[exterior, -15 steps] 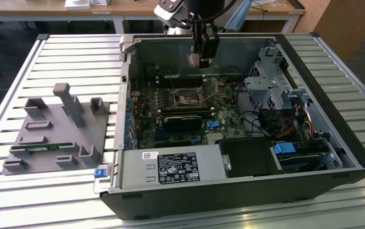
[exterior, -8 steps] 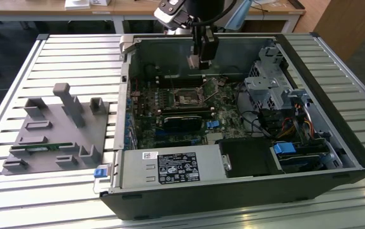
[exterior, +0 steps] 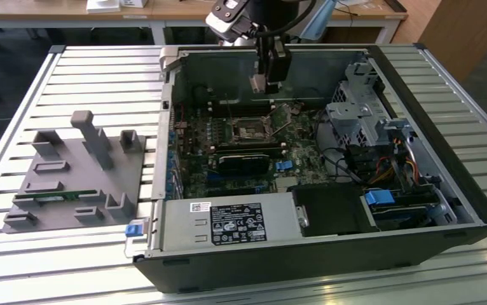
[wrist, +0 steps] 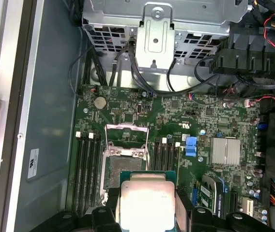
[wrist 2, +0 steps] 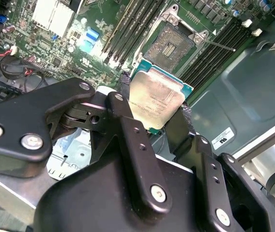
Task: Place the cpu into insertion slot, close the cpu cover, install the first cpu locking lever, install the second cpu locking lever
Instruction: 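Place the cpu into insertion slot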
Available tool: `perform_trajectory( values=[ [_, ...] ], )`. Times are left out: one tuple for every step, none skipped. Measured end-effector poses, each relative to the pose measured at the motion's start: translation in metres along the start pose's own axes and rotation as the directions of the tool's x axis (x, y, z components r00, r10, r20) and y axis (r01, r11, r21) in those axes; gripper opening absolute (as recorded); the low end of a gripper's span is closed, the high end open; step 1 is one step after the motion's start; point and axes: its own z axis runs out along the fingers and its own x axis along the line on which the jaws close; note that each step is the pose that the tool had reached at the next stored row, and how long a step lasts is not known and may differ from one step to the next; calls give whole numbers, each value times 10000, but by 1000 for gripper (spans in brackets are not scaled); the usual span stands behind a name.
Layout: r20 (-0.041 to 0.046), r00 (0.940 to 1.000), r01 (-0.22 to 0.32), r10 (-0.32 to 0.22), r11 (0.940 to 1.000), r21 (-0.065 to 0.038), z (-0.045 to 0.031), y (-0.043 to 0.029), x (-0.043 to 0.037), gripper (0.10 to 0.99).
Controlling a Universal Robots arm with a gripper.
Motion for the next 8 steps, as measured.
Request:
perform_trajectory(
  values=[
    [0,10000,0,0,10000,0,2,0,0,537],
    [0,10000,0,0,10000,0,4,0,0,537],
    [0,10000,0,0,10000,0,6,0,0,537],
    [0,10000,0,0,10000,0,8,-1,0,537],
    [0,10000,0,0,10000,0,10,-1,0,537],
    [0,10000,-1,1,10000,0,12,-1,0,537],
    [0,10000,0,0,10000,0,14,-1,0,537],
    [0,10000,0,0,10000,0,16,-1,0,537]
  ],
)
